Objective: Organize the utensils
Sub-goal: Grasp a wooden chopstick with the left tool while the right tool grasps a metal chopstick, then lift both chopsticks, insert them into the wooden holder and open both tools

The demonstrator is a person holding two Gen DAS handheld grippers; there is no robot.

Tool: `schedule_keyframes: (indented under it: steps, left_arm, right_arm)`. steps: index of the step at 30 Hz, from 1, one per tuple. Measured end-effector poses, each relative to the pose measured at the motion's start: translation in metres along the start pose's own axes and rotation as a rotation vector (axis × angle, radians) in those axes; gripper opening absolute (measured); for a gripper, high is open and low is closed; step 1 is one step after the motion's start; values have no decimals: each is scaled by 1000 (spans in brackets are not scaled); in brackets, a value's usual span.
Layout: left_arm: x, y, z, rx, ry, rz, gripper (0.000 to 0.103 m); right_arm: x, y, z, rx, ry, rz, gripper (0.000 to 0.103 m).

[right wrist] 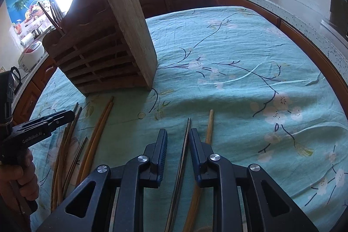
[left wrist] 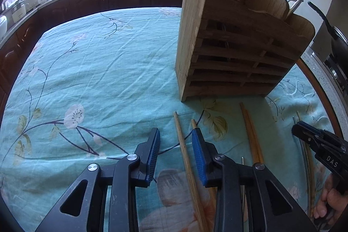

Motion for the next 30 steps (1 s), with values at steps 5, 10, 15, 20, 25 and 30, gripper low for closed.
schedule_keyframes:
  steps: [5, 10, 15, 20, 25, 30]
  left_arm:
    - [4, -6, 13, 34, -94, -3, 7]
    - [3, -6, 15, 14, -94, 0, 3]
    - [-1, 21, 11, -41, -38, 60, 3]
    - [-2, 72, 4, -92, 15, 160, 3]
    - [-5, 122, -3, -117, 36, 251, 3]
    - [-13, 169, -4, -130, 45, 324, 3]
  right_arm:
    - [0, -3, -2, -52, 55, 24, 7]
    - [0, 0, -5, -14, 30, 3, 5]
    - [4, 31, -18, 76, 1, 37, 4]
    - [11, 74, -37, 152, 7, 102, 4]
    - [21, 113, -49, 217, 0, 167, 4]
    - [33, 146, -60, 254, 9, 234, 4]
Point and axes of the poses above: each gripper's, at about its wrist camera, not at the fingertips, and y roughly against the way its jaws point, z to its right, x to its top, the point moved 9 cm from there along -y, roughly the way its jaws point, and after that the axes turned 15 degrees about -y, right-handed, at the moved point
